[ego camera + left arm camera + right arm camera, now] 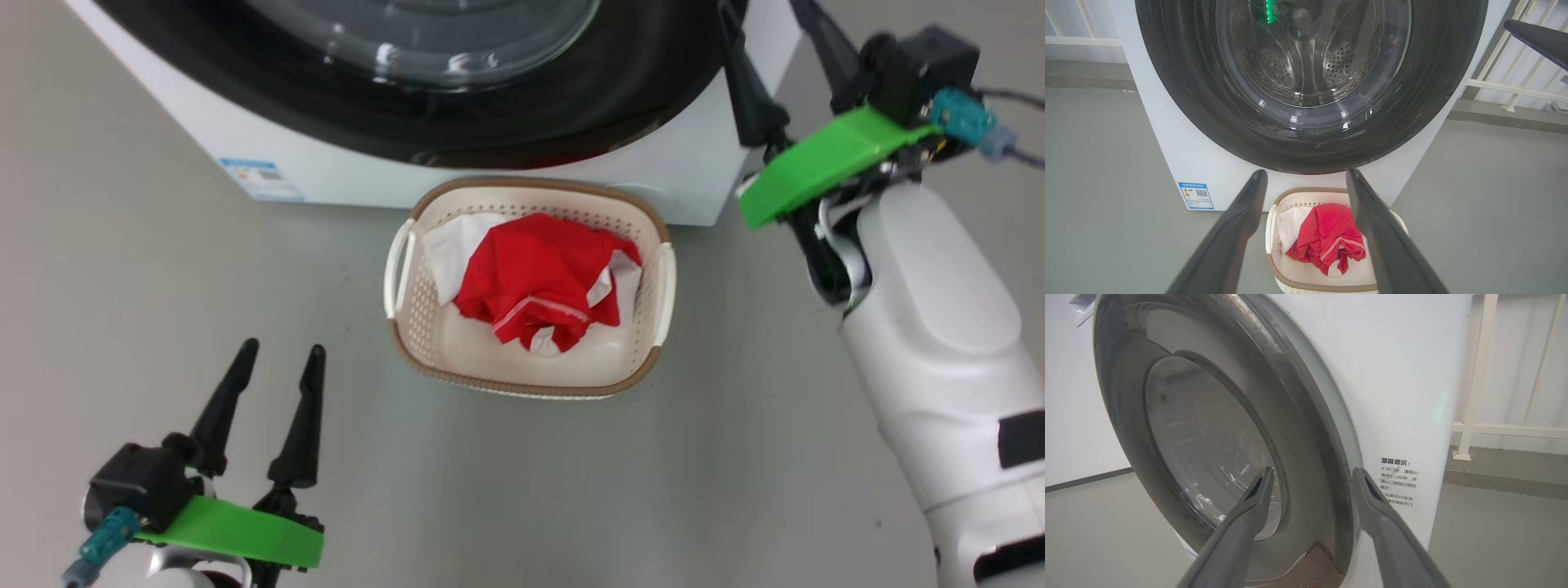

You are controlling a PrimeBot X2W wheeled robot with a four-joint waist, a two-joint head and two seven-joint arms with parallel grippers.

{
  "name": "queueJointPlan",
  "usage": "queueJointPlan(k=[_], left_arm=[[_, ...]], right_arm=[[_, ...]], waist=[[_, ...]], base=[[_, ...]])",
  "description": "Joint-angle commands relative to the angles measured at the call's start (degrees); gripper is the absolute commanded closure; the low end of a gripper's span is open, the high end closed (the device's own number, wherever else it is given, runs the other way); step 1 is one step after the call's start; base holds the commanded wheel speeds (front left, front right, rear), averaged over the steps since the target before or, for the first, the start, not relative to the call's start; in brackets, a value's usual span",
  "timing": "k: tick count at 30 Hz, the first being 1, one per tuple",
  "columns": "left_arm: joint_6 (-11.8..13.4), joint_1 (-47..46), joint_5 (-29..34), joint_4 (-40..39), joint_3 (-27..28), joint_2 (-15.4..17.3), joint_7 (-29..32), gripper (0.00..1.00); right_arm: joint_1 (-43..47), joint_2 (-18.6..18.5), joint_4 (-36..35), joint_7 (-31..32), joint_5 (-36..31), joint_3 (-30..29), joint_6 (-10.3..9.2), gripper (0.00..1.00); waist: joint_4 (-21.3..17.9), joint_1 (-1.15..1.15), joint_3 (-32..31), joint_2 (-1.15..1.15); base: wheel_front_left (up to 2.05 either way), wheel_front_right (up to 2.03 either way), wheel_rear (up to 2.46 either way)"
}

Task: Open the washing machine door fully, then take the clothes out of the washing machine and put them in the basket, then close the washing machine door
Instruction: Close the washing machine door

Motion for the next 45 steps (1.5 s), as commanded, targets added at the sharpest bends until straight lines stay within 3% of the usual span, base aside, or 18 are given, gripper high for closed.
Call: queueJointPlan(k=[1, 15, 25, 32, 45], left_arm=[[-0.3, -0.4, 0.0, -0.6, 2.7, 1.6, -0.7, 0.00], [-0.3, 3.0, 0.5, 1.4, 4.3, 0.8, -0.7, 0.00], [0.0, 8.0, 4.9, -0.4, 10.4, -2.7, -0.7, 0.00], [-0.2, 11.8, 6.7, -1.3, 12.6, -3.8, -0.7, 0.00], [-0.3, 17.2, 9.2, -5.4, 15.4, -4.6, -0.7, 0.00]], right_arm=[[1.8, 1.5, -2.5, -0.4, -0.3, 0.2, -0.06, 0.00], [21.5, 1.6, -12.6, -0.4, -0.2, -3.1, -0.06, 0.00], [31.9, 1.6, -18.5, -0.4, -1.7, -3.6, -0.06, 0.00], [38.7, 0.5, -24.6, -0.4, -1.6, -3.1, -0.06, 0.00], [49.7, -1.1, -34.6, -0.4, -2.1, -8.6, -0.06, 0.00]], waist=[[-3.0, 0.00, -2.9, 0.00], [-10.7, 0.00, -11.3, 0.00], [-15.2, 0.00, -16.7, 0.00], [-16.5, 0.00, -19.5, 0.00], [-16.9, 0.00, -22.1, 0.00]], base=[[0.00, 0.00, 0.00], [0.00, 0.00, 0.00], [0.00, 0.00, 0.00], [0.00, 0.00, 0.00], [0.00, 0.00, 0.00]])
